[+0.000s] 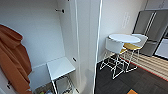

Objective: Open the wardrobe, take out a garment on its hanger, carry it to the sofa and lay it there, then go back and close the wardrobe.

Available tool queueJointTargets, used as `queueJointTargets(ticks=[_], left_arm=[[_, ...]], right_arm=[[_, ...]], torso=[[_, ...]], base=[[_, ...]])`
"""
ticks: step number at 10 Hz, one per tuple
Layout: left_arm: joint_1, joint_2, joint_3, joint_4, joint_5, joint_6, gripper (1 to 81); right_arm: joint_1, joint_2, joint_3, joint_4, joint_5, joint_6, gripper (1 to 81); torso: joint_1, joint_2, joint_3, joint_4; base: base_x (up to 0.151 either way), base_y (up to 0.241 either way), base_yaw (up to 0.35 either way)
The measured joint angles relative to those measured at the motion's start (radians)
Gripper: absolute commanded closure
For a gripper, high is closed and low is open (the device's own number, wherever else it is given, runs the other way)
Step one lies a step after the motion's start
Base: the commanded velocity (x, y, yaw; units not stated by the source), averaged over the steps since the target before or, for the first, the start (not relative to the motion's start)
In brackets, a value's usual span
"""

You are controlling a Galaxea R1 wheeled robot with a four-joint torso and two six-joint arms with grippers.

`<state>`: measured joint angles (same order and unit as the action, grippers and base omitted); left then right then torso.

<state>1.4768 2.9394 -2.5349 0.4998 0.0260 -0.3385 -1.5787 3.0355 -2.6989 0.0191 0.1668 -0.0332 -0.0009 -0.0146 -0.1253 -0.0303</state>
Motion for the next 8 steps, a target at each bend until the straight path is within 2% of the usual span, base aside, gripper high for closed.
queueJointTargets(ticks=[8], left_arm=[[-0.003,0.003,0.0,0.0,0.0,0.0,1.0]], right_arm=[[-0.006,0.0,-0.002,0.0,0.0,0.0,1.0]], torso=[[0.0,0.0,0.0,0.0]], base=[[0.0,0.0,0.288]])
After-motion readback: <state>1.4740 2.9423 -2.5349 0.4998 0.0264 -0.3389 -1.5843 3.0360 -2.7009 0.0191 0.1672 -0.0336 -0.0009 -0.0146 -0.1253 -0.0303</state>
